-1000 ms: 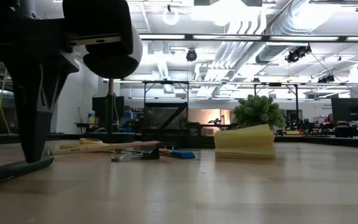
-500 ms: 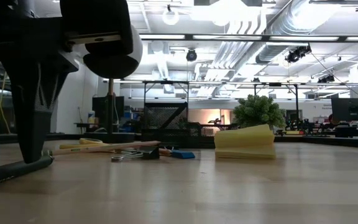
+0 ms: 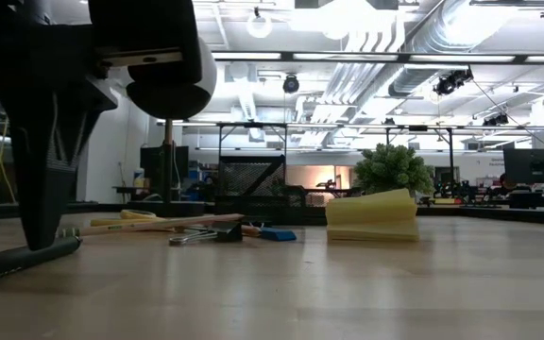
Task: Pick and place office supplies into organizer
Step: Put the black pen into the black organizer
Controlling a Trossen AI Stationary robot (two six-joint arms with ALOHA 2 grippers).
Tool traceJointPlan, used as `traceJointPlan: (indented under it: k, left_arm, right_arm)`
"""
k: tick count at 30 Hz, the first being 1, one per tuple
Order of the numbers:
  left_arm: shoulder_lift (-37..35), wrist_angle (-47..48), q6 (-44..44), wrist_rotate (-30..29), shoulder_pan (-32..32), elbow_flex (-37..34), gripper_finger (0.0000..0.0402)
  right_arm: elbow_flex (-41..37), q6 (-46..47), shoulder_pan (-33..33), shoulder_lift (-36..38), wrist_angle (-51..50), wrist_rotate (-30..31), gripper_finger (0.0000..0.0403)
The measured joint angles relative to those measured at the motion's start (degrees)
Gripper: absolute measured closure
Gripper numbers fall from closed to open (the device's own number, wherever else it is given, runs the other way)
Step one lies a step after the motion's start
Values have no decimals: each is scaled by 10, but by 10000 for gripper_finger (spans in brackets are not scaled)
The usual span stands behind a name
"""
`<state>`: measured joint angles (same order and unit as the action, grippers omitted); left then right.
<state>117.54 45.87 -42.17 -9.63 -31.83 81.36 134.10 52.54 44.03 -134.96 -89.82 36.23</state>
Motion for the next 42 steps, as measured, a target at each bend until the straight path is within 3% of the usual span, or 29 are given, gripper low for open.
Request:
traceJointPlan:
  k: [31, 42]
  left_arm:
    - [11, -23, -24, 9, 8, 0, 295]
    - [12, -20, -22, 11, 7, 0, 392]
  right_arm:
    - [0, 0, 0, 0, 0, 0, 392]
    - [0, -1, 0, 0, 0, 4, 392]
